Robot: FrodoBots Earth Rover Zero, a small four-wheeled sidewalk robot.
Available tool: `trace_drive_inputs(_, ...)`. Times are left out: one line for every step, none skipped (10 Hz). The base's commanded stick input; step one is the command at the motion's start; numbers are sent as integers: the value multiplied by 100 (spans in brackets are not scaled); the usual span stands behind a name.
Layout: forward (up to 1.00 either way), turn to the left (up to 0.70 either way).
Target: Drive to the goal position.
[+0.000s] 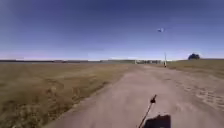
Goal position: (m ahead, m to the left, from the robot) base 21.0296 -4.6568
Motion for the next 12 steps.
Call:
trace_drive_inputs(100, -40)
trace_drive_inputs(100, -40)
trace_drive_inputs(100, -32)
trace_drive_inputs(100, -23)
trace_drive_inputs(100, 0)
trace_drive_inputs(100, 0)
trace_drive_inputs(100, -4)
trace_drive_inputs(100, -10)
trace_drive_inputs(100, -27)
trace_drive_inputs(100, -12)
trace_drive_inputs(100, -5)
trace_drive_inputs(100, -2)
